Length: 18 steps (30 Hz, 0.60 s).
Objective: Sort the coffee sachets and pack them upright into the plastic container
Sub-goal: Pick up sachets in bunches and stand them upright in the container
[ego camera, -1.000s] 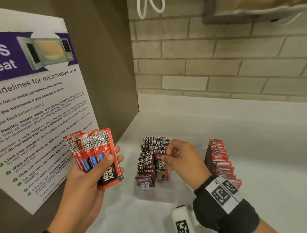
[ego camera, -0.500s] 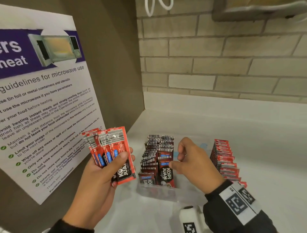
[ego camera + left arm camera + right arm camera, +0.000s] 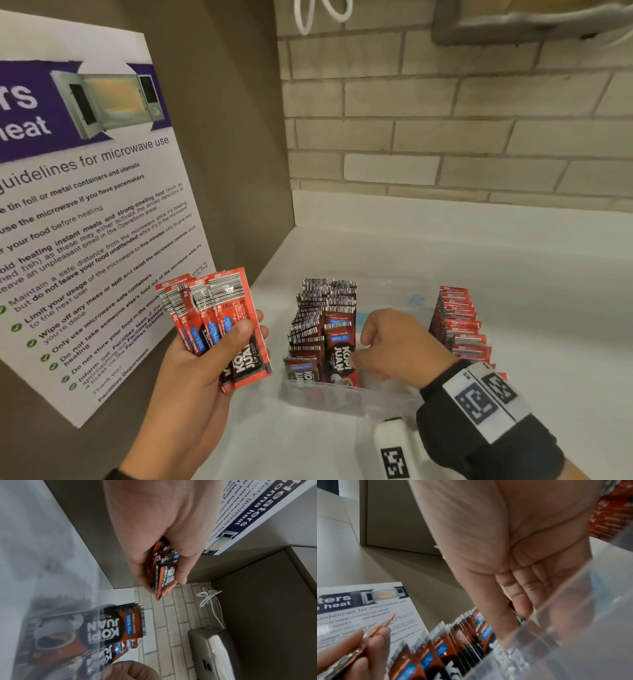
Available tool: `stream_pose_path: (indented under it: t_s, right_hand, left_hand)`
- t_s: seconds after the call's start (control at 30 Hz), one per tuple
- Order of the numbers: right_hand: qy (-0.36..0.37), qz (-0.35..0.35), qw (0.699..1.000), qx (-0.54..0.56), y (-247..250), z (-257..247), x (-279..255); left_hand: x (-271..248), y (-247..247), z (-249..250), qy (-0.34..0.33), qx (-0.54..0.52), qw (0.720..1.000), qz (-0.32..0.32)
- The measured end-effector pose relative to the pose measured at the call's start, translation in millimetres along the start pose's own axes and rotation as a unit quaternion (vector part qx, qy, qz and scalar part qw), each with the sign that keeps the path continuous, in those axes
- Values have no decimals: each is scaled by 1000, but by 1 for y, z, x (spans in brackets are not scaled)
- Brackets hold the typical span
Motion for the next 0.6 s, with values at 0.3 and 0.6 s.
stream_pose_path:
  t_s: [0.3, 0.6]
  right_hand:
    - [-3, -62, 998, 24, -17, -1, 6]
    - [-23, 45, 996, 69, -9, -6, 12]
  left_hand:
    - [0, 9, -3, 4, -1, 1000, -1]
    - [0, 4, -2, 4, 0, 1000, -6]
Point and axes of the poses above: each hand's wrist, its own x-axis towards the middle knuckle, its own y-axis out of the back of the hand, z = x × y, the point moved 5 cm from there along x, towards the middle knuckle, and after that the axes turned 5 degrees about -x, right-handed, at the moved point
